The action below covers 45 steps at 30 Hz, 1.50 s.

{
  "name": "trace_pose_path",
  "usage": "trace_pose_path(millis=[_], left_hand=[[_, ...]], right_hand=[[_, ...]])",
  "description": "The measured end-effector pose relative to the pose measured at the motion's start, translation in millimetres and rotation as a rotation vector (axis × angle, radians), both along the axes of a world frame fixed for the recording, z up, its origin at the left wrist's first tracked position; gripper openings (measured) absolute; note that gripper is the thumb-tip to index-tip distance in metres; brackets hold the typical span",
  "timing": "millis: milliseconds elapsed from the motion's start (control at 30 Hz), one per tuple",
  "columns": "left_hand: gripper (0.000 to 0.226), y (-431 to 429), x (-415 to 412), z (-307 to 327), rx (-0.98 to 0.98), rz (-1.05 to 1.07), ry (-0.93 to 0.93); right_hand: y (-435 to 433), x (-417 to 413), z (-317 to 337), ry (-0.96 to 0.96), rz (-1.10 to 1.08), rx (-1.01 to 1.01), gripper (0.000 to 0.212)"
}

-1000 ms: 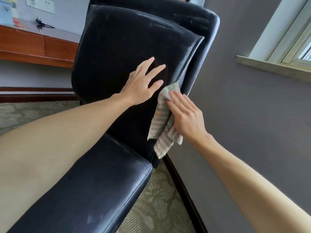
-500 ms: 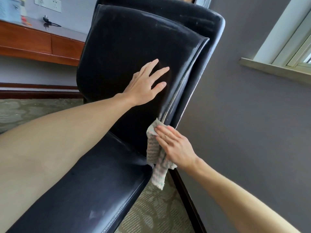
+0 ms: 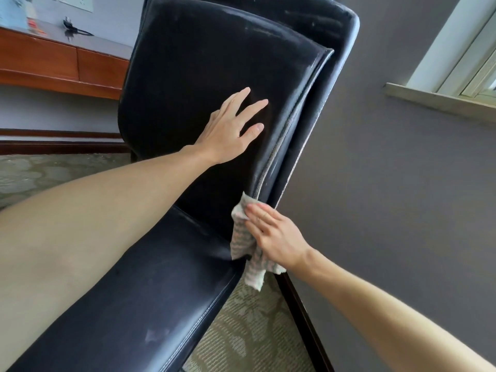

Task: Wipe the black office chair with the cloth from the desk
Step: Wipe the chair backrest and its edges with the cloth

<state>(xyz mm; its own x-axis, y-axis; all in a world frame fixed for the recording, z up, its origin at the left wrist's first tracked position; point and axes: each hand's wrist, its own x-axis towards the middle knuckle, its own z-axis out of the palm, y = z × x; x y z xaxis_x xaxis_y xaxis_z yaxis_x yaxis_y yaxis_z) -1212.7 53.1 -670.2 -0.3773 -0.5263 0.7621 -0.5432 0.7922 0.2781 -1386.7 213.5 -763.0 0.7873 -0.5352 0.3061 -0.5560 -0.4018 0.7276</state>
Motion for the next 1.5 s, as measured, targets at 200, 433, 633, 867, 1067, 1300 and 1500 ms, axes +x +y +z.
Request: trace_pose_path(millis=[200,433,633,867,1067,1300,1500], left_hand=[[0.049,-2,1,2,-0.009,0.002,-0.009],[0.049,1,0,3,-0.005,-0.019,0.02],[0.048,2,-2,1,0.002,-0.003,0.02],[0.048,8,-10,3,0.012,0.006,0.07],[0.047,14,-11,9,0.06,0.007,0.075],[0.047,18,-15,18,0.064,0.009,0.07],[0.047,19,-22,35,0.056,0.021,0.071]], right_hand=[[-6,-1,32,-0.054,-0.055,-0.088,0.034],[-27,-3,82,-0.304,-0.015,-0.243,0.026],[-4,-2,19,0.027,-0.018,-0.007,0.035],[-35,-14,93,-0.391,-0.02,-0.228,0.035],[-28,4,20,-0.619,0.039,-0.045,0.037],[-34,16,35,-0.926,-0.079,-0.044,0.049],[-58,13,101,-1.068,-0.241,-0.104,0.045]])
